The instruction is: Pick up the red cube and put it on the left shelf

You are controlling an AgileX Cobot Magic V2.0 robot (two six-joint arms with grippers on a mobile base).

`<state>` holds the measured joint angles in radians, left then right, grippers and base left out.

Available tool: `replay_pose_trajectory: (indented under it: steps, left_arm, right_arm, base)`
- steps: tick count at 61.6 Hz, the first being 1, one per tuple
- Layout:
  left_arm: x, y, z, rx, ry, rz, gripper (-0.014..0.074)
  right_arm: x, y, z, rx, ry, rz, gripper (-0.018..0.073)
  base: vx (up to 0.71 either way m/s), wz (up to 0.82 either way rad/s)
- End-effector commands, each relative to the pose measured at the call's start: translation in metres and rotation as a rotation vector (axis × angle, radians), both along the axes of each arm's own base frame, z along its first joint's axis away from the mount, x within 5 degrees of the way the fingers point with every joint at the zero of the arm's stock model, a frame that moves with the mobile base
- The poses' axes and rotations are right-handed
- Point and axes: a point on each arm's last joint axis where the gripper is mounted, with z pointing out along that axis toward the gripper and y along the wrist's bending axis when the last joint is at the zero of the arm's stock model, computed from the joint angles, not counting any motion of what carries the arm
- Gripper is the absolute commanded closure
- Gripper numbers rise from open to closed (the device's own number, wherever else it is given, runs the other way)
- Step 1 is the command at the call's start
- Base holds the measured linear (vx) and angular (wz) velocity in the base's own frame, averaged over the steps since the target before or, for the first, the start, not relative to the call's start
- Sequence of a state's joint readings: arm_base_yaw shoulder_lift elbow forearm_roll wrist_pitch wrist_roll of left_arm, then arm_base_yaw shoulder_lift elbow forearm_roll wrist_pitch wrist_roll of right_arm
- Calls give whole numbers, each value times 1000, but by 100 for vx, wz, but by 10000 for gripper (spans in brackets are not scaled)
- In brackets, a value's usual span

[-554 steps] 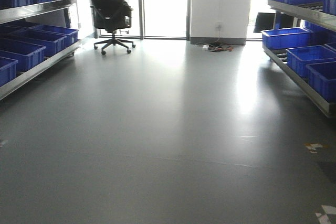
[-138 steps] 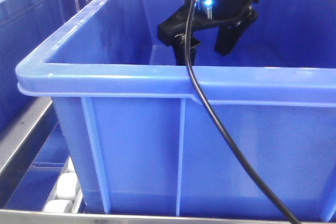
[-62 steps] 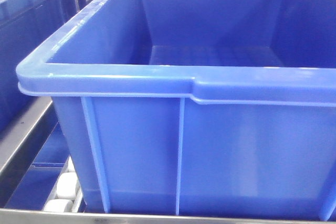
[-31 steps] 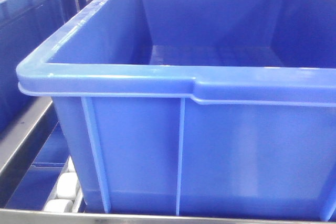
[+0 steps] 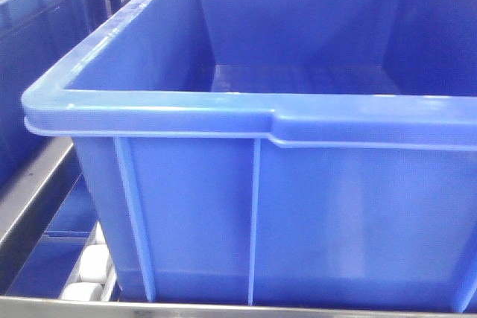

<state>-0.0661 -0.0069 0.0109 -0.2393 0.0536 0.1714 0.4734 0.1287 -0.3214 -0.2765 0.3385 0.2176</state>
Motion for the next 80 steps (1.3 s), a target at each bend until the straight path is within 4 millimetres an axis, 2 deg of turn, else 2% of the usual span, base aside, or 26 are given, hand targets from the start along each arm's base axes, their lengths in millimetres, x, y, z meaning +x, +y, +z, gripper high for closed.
replay_pose_trajectory:
  steps: [1, 11, 22, 29, 48, 80]
  left_arm:
    - [0, 2, 0, -8, -71, 16, 495]
    - [0, 2, 0, -8, -71, 16, 495]
    - [0, 2, 0, -8, -71, 16, 495]
    - [0, 2, 0, -8, -71, 16, 495]
    - [0, 2, 0, -8, -71, 16, 495]
    - [0, 2, 0, -8, -71, 16, 495]
  right_arm:
    - [1, 2, 9, 94, -172, -31, 502]
    - [4, -2, -15, 156, -273, -131, 502]
    - [1, -9, -48, 220, -263, -240, 502]
    - [4, -12, -61, 226, -215, -295, 502]
    - [4, -19, -62, 197, -226, -446, 502]
    - [4, -20, -62, 197, -224, -451, 502]
  base:
    - [0, 0]
    - [0, 0]
    - [0, 0]
    - [0, 0]
    - [0, 0]
    - [0, 0]
